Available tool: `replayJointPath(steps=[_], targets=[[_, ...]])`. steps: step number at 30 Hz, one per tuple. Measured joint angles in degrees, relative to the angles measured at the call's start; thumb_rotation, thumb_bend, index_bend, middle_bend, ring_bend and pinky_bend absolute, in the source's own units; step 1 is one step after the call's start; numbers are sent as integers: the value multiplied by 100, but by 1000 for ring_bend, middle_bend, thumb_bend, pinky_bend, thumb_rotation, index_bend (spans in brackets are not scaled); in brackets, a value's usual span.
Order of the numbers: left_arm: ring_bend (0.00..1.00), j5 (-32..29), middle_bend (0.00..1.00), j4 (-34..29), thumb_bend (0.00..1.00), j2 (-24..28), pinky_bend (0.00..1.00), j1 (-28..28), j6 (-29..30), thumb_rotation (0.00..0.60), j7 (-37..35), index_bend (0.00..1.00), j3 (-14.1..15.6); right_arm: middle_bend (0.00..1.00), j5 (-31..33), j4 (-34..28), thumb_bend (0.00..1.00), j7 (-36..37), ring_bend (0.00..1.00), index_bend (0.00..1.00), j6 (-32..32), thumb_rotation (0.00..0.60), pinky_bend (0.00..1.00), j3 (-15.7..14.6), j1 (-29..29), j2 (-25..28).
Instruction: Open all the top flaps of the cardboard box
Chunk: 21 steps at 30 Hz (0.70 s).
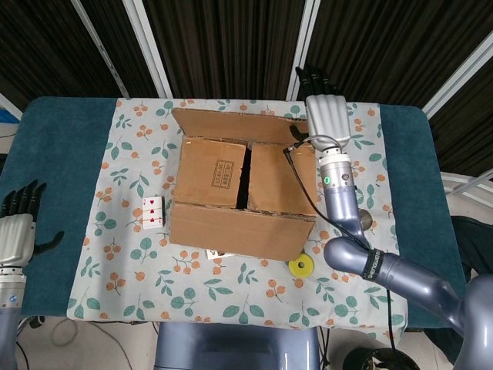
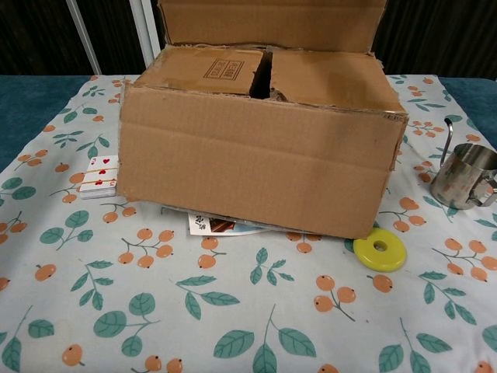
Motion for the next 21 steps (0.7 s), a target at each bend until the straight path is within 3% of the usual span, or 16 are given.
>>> replayJointPath(steps=[12,17,21], targets=[[0,-35,0,45,196,-9,0,26,-70,600,-4,0,-99,0,807,2651,282,111,0,0,-938,600,245,290,1074,-692],[0,-27,0,44,196,-11,0,39,-94,600,-4,0,-121,0,1052,3456,282,130,0,0,-1298,600,245,304,1371,-1025],[0,4,0,34,196,-10,0,50,-88,600,-7,0,-137,0,1162,3708,282,175,0,0,-1473,600,245,228,1425,-1224]])
